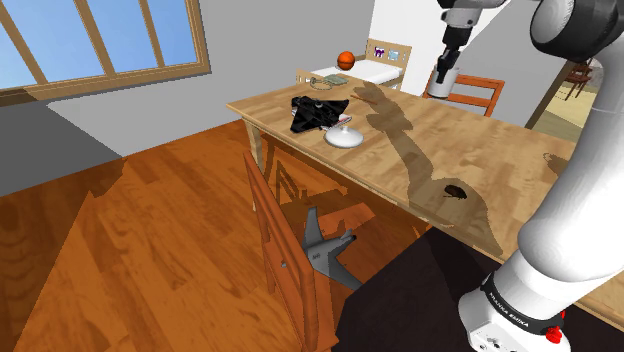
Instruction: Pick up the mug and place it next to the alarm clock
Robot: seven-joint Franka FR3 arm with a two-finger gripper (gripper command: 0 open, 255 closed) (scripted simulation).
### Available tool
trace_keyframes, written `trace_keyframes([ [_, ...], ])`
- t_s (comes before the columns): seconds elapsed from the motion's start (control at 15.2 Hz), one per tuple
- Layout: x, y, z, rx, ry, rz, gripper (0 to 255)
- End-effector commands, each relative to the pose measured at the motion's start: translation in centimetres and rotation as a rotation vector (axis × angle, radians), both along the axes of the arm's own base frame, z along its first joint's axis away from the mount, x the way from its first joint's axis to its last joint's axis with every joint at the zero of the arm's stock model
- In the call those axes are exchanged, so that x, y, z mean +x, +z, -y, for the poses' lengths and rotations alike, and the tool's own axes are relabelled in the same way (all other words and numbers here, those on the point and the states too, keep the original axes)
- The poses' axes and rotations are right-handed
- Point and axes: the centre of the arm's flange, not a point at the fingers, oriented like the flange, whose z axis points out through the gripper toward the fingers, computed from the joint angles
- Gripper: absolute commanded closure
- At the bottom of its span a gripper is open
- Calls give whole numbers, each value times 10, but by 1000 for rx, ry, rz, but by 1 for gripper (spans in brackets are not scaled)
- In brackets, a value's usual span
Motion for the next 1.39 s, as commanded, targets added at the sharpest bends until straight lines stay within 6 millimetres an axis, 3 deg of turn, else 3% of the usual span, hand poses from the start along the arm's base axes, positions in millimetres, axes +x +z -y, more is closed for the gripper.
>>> trace_keyframes([
  [0.0, -1, 11, -1, 0, 0, 0, 255],
  [0.99, -1, 89, -1, 0, 0, 0, 255],
  [1.32, -67, 89, 4, 0, 0, 0, 255],
])
